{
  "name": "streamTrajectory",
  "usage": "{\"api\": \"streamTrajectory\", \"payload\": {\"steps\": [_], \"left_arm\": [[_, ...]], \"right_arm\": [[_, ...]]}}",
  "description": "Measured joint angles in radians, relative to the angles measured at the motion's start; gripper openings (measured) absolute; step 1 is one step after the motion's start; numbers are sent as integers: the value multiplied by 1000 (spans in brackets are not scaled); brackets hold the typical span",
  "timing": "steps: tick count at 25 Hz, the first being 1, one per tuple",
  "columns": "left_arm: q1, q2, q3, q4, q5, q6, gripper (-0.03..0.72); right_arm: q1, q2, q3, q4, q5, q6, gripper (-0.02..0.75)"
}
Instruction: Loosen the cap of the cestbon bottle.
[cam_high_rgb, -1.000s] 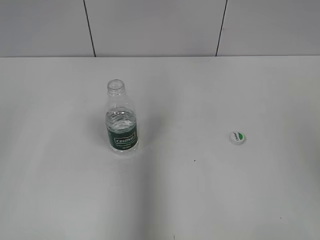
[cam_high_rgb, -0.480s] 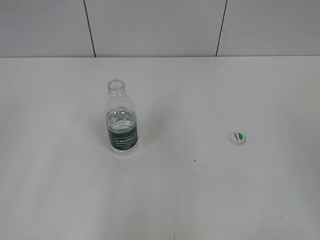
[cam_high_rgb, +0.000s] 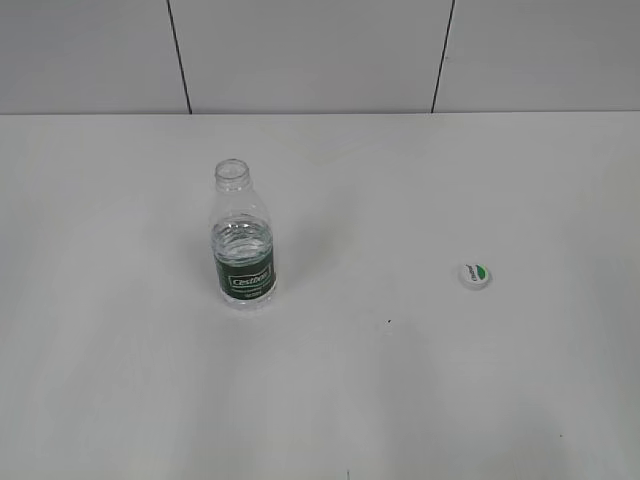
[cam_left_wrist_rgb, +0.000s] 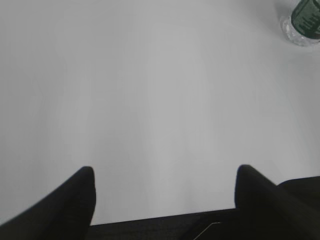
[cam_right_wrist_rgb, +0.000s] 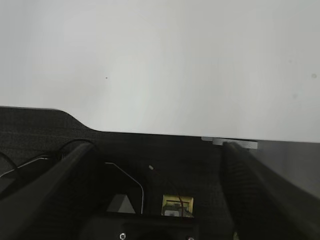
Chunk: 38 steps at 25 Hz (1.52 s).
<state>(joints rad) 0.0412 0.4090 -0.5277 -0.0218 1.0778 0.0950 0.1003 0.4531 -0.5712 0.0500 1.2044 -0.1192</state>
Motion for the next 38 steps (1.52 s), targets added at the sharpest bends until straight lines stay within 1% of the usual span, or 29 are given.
{"api": "streamTrajectory", "payload": {"steps": [12,23,30,36,38], "left_arm": [[0,-107,0,0,-7,0,517],[0,-300,0,0,-6,0,517],[0,-381,0,-30,-6,0,517],[0,-416,2,-34,-6,0,517],[0,-416,5,-35,-6,-16,517]], "right_arm": [[0,-189,55,28,-101,0,589],[0,-326,55,31,-109,0,589],[0,-447,55,32,-109,1,589],[0,-459,56,31,-110,2,589],[0,-459,56,31,-110,3,589]]}}
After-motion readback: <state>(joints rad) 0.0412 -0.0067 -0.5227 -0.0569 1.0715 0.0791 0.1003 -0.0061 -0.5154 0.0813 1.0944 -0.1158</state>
